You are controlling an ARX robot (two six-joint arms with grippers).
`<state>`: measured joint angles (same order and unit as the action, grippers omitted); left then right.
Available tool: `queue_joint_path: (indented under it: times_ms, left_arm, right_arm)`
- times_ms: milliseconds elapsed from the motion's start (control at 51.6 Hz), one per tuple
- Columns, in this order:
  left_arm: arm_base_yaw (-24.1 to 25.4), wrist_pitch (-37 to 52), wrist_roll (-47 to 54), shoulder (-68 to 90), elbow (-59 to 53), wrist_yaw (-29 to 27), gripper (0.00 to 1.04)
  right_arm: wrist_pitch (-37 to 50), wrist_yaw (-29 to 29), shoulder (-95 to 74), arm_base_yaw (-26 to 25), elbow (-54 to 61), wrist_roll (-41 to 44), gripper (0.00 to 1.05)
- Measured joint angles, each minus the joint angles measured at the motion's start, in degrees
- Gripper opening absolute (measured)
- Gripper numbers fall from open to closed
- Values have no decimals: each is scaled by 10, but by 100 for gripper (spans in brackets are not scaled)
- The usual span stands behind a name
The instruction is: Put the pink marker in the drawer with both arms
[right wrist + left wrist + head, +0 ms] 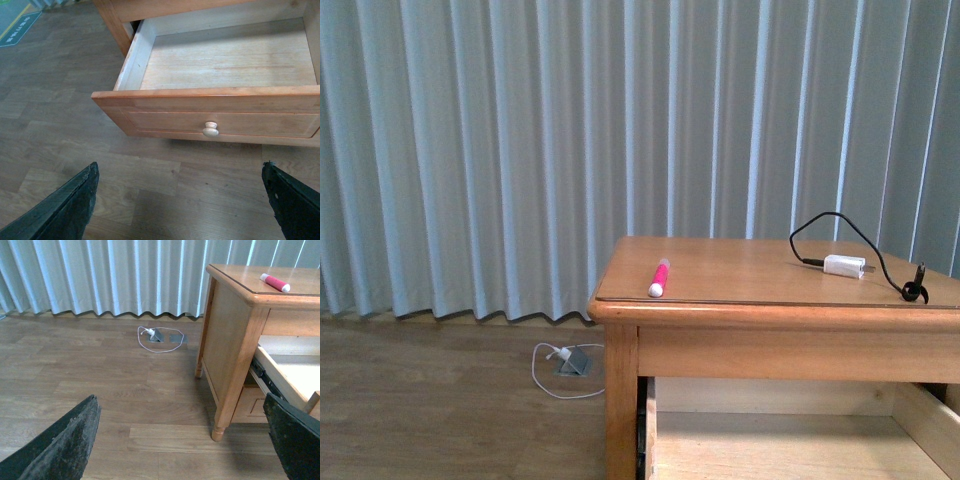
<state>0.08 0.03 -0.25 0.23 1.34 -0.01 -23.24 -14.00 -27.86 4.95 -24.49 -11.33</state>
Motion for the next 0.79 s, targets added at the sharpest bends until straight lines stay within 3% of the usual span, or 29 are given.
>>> queue_joint_path:
  times_ms: [601, 697, 794]
  left_arm:
    - [-1, 0, 0, 0, 0, -3, 99]
    - [-51, 17, -1, 24, 4, -141, 99]
    - [-73, 42, 0, 92, 21, -190, 99]
  right_arm:
    - [0, 0, 1, 0, 0, 0, 96]
    - [0, 0, 1, 0, 0, 0, 96]
    - [0, 0, 1, 0, 0, 0, 96]
